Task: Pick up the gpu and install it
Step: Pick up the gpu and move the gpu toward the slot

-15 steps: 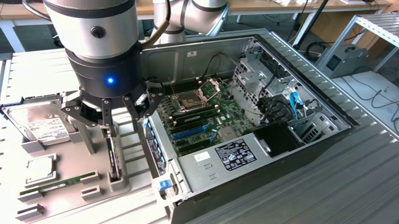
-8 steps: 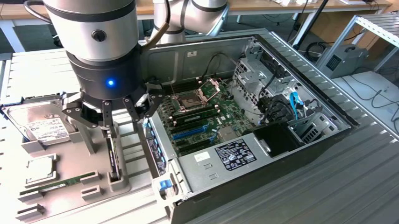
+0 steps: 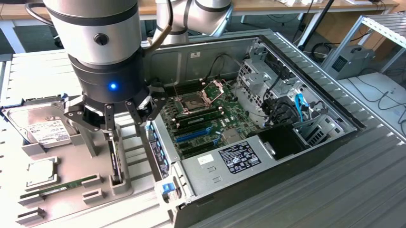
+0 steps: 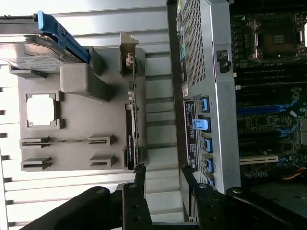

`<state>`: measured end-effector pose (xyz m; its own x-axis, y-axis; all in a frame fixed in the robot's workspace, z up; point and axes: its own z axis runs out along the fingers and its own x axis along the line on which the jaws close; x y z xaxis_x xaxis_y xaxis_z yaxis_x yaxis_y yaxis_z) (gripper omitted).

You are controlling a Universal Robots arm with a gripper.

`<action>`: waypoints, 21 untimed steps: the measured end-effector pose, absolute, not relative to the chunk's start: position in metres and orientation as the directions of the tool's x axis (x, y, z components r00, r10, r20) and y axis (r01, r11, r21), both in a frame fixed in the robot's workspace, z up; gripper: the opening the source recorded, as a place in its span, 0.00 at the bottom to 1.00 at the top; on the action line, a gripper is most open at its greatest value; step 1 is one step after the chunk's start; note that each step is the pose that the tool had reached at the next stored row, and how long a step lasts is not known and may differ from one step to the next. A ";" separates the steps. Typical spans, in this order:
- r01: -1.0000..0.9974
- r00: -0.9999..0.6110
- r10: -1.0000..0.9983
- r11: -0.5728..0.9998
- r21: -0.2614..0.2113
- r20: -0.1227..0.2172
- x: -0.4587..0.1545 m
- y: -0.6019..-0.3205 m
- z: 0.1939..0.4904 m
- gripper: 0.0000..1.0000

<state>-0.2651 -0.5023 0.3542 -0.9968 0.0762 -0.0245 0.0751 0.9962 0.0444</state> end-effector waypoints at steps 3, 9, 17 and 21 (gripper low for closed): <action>0.075 -0.997 0.076 0.996 0.044 -0.024 -0.265 -0.502 0.353 0.42; 0.075 -0.997 0.076 0.996 0.044 -0.024 -0.265 -0.502 0.352 0.42; 0.075 -0.997 0.076 0.996 0.044 -0.024 -0.265 -0.502 0.349 0.42; 0.075 -0.997 0.076 0.996 0.044 -0.024 -0.265 -0.502 0.348 0.42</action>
